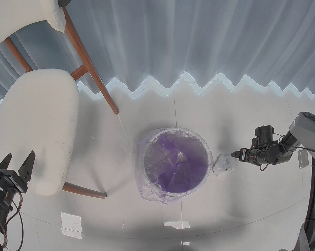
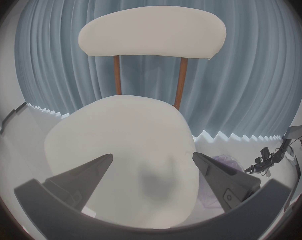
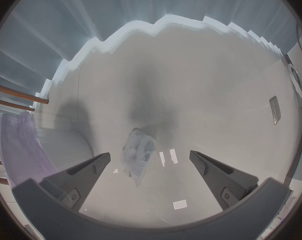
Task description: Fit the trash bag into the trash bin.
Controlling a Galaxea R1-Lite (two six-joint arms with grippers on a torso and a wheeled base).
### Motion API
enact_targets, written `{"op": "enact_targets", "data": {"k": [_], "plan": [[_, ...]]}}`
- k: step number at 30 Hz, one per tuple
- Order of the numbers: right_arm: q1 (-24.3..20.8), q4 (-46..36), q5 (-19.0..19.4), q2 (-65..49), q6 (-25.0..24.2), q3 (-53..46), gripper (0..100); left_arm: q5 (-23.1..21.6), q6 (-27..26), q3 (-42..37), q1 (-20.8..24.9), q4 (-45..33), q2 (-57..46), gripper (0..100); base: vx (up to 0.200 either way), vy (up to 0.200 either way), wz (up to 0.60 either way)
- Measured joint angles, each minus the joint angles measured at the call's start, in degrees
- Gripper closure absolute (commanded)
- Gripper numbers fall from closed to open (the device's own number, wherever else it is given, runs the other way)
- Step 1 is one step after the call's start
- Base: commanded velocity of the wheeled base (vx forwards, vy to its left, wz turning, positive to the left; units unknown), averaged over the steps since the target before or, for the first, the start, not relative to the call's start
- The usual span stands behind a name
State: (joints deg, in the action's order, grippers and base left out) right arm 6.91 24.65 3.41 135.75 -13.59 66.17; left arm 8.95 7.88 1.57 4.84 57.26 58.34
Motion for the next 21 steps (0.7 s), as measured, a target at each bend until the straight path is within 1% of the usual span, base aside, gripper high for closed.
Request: {"op": "enact_targets", "data": {"k": [6, 16, 17, 19, 21], "plan": [[-1.29, -0.07, -0.38, 3.16, -0.09, 2.49, 0, 0.02, -2.07, -0.50, -0.94, -12.48, -10.33, 0, 0.000, 0.000, 0.00], [-3.08, -0.90, -1.12, 7.38, -0.26, 6.73, 0, -0.13, -4.97, -0.59, -1.21, -40.46, -32.80, 0, 0.000, 0.000, 0.00], [-3.25, -1.04, -1.18, 7.91, -0.28, 7.29, 100, -0.17, -5.23, -0.61, -1.21, -44.02, -35.85, 0, 0.000, 0.000, 0.00], [-3.50, -1.33, -1.30, 8.79, -0.34, 8.22, 100, -0.15, -5.58, -0.61, -1.21, -49.05, -40.55, 0, 0.000, 0.000, 0.00], [-3.67, -1.91, -1.41, 9.62, -0.41, 9.26, 100, -0.09, -5.89, -0.61, -1.23, -52.44, -44.59, 0, 0.000, 0.000, 0.00]]}}
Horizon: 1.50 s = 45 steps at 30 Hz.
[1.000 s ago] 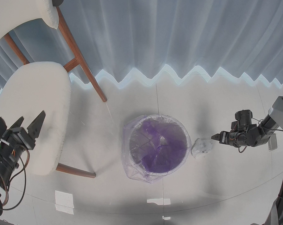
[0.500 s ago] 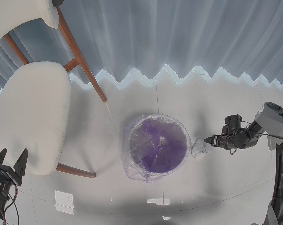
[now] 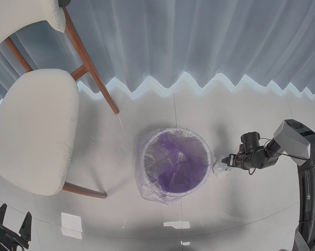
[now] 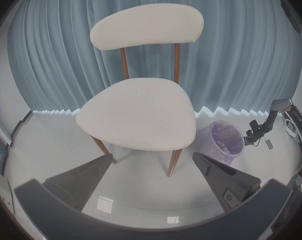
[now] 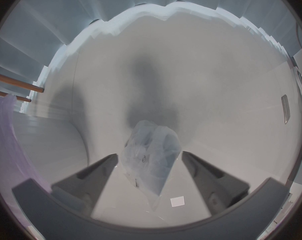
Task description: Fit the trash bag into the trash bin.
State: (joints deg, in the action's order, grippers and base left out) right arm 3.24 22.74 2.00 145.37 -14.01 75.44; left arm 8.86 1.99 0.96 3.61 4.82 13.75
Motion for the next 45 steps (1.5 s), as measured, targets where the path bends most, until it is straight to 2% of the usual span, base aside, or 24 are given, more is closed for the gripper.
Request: {"op": "enact_targets", "data": {"k": [6, 16, 22, 31, 39, 45], "plan": [[-0.52, -4.90, -0.28, 2.29, -0.22, 4.41, 100, -0.05, -0.76, 0.02, -0.13, -3.25, -6.78, 0, 0.000, 0.000, 0.00], [-0.29, -4.95, -0.23, 2.58, -0.28, 5.27, 100, -0.24, 0.26, 0.05, -0.17, -4.52, -9.18, 0, 0.000, 0.000, 0.00], [0.74, -5.19, 0.65, -1.85, -0.09, 4.52, 100, -0.27, 1.54, 0.05, -0.13, -4.60, -9.40, 0, 0.000, 0.000, 0.00], [1.88, -5.33, 3.58, -15.99, 0.00, -3.45, 100, -1.65, 0.96, 0.05, -0.09, -4.66, -9.44, 0, 0.000, 0.000, 0.00], [1.63, -4.95, 5.30, -33.41, -0.16, -15.96, 100, -2.96, 0.17, 0.05, -0.09, -4.68, -9.44, 0, 0.000, 0.000, 0.00], [1.50, -4.27, 6.27, -47.30, -0.17, -25.60, 100, -6.73, -1.80, 0.05, -0.04, -4.82, -9.42, 0, 0.000, 0.000, 0.00]]}}
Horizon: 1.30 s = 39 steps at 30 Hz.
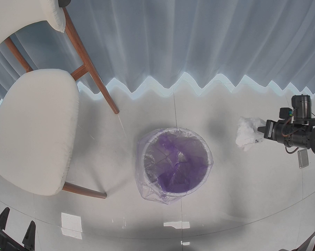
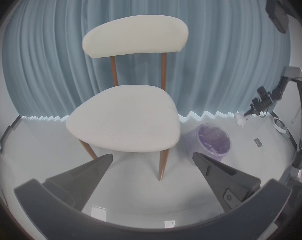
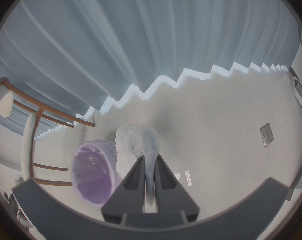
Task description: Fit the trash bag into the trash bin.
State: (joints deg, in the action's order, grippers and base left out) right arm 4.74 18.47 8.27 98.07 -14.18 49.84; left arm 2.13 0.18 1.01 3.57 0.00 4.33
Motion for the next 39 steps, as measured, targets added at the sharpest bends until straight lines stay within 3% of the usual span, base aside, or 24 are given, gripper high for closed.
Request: {"op": "enact_targets", "data": {"k": [7, 16, 24, 39], "plan": [[-2.88, 3.06, 1.89, -14.42, 0.11, -12.17, 100, -5.44, -2.34, 0.00, 0.00, -1.30, 0.02, 0, 0.000, 0.000, 0.00], [-14.47, 16.35, 2.51, -22.97, 0.91, -22.94, 100, -6.38, -2.15, 0.00, -3.73, -2.43, -1.28, 0, 0.000, 0.000, 0.00], [-22.93, 20.68, 2.73, -19.49, 3.93, -25.56, 100, -6.34, -1.96, 0.00, -3.71, -2.46, -3.06, 0, 0.000, 0.000, 0.00], [-25.25, 22.94, 2.97, -3.08, 8.11, -16.87, 100, -6.27, -1.88, 0.00, -3.57, -2.49, -3.49, 0, 0.000, 0.000, 0.00]]}}
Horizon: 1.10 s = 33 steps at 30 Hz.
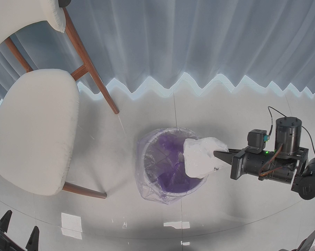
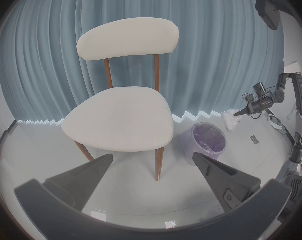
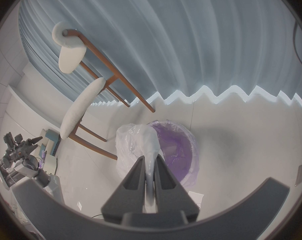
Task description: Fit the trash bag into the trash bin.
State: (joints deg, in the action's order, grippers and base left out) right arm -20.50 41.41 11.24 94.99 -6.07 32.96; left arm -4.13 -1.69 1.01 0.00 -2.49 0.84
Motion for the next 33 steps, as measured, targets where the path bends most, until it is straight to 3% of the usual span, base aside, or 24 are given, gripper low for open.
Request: {"op": "enact_targets", "data": {"k": [5, 14, 33], "plan": [[0.04, 1.91, -0.13, 6.56, 0.77, 3.86, 100, 0.00, 0.11, 0.00, 0.00, 0.02, -0.02, 0, 0.000, 0.000, 0.00], [0.59, 15.48, -0.21, 19.96, 2.05, 8.05, 100, 0.01, 0.17, 0.00, 0.00, 0.04, 0.00, 0, 0.000, 0.000, 0.00], [1.35, 20.66, -0.27, 36.02, 5.23, 16.73, 100, 0.11, 0.20, -0.02, -0.07, 0.02, 0.01, 0, 0.000, 0.000, 0.00]]}}
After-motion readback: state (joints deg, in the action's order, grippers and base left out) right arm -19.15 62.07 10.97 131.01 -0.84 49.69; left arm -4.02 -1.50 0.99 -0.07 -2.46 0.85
